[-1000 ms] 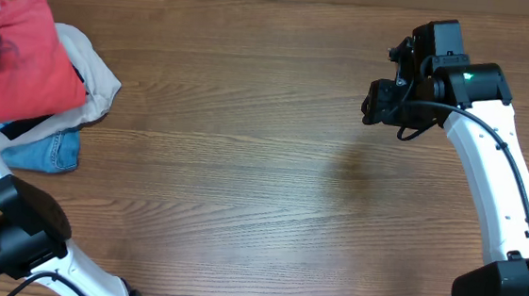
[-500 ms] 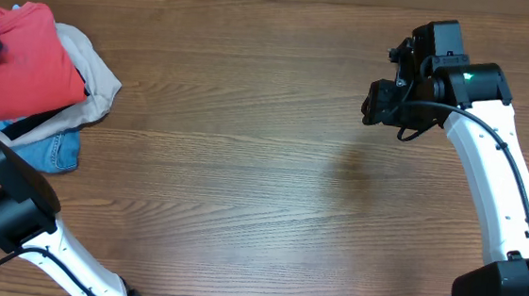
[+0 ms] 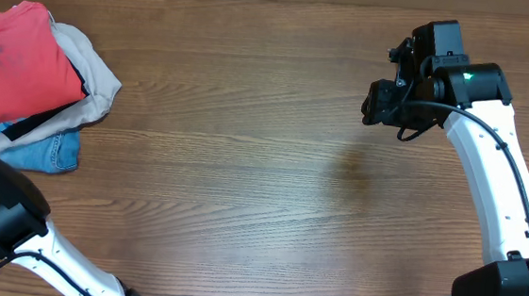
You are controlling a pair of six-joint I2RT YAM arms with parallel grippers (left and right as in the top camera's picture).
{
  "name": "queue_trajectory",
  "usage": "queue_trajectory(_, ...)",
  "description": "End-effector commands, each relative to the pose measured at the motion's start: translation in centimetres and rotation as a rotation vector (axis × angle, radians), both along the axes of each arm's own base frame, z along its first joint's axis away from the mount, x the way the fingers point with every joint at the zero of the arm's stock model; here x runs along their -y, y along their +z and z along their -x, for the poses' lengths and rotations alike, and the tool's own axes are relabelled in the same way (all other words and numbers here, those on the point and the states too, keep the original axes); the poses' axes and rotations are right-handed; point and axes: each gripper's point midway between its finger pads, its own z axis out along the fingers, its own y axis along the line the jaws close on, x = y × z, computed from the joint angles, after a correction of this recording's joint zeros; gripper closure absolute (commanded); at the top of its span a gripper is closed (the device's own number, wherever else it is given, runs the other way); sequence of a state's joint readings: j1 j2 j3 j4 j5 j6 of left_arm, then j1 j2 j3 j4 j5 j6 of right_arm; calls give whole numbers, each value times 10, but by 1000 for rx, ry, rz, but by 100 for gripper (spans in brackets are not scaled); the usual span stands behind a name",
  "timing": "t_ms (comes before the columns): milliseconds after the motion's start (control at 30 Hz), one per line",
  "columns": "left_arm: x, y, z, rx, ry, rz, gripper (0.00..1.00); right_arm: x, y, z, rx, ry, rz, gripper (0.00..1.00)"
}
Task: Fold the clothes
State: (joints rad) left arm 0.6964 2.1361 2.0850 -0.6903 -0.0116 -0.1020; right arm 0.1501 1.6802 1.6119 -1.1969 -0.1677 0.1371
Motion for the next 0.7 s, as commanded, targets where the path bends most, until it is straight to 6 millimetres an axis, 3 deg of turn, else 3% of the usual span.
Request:
queue_trajectory(0,-2,77,0,140,30,-54,0,4,7,-3,27,-7,7,48)
queue_trajectory(133,16,129,3,217,-5,-63,0,4,7,-3,27,-7,7,48)
queue_trajectory(200,36,143,1,247,-77,-25,0,4,7,-3,27,-7,7,48)
queue_trajectory(267,60,143,-1,248,-155,45,0,4,7,-3,27,-7,7,48)
queue_trajectory(300,72,136,0,228,-193,86,5,4,7,-3,27,-7,7,48)
queue_trajectory(433,101,87,11,84,-220,259,57,4,7,-1,20,-6,8,48)
queue_trajectory(633,113,-1,6,-92,-214,403,95,4,6,1,8,-3,11,45)
queue_trajectory(667,115,-13,5,-116,-223,421,96,5,5,2,6,-3,11,45)
